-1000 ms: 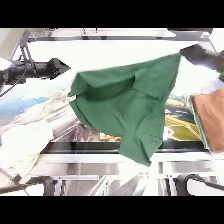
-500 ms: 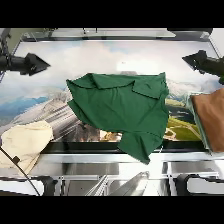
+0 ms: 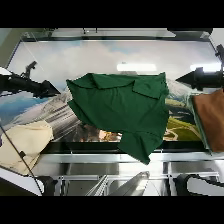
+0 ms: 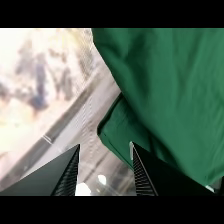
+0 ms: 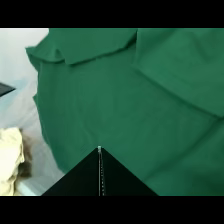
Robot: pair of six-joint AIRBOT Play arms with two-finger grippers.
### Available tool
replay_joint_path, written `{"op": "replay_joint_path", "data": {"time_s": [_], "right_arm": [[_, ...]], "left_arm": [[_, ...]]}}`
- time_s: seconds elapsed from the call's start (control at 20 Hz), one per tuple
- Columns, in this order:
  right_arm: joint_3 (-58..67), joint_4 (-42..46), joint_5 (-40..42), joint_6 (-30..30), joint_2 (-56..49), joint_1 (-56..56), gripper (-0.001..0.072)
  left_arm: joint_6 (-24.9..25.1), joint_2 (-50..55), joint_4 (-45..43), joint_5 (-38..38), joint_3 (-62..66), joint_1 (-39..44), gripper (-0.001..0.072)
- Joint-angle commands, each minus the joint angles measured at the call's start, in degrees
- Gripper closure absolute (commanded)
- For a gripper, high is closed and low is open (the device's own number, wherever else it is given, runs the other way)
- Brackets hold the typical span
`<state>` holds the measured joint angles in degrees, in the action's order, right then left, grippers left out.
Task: Fold the shirts.
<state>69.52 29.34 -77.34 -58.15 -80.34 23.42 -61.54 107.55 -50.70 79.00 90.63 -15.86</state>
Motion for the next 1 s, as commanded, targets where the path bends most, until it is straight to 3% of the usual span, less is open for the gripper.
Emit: {"op": "replay_joint_path", "data": {"time_s": [0.0, 0.25, 0.65, 0.7, 0.8, 0.95], "right_arm": [[-3.0, 1.1, -2.2, -0.6, 1.8, 0.0, 0.0693], [-4.0, 1.1, -2.3, -0.2, 3.0, 0.0, 0.0693], [-4.0, 1.1, -2.7, -0.2, 3.3, -0.1, 0.0693], [-4.0, 1.1, -2.7, -0.2, 3.3, -0.1, 0.0693], [-4.0, 1.1, -3.2, -0.2, 3.3, -0.1, 0.0693], [-4.0, 1.1, -5.6, -0.2, 3.3, -0.1, 0.0693]], "left_arm": [[0.6, 7.9, -0.8, 4.8, 6.9, 2.7, 0.0361], [0.4, 14.3, -0.9, 13.3, 14.1, 4.6, 0.0361], [2.7, 15.2, -0.7, 14.3, 14.0, 6.7, 0.0363], [3.2, 15.5, -0.8, 14.4, 14.1, 7.3, 0.0382], [4.5, 16.7, -0.8, 16.3, 14.1, 8.2, 0.0590], [4.7, 18.3, -0.8, 18.6, 14.0, 8.5, 0.0620]]}}
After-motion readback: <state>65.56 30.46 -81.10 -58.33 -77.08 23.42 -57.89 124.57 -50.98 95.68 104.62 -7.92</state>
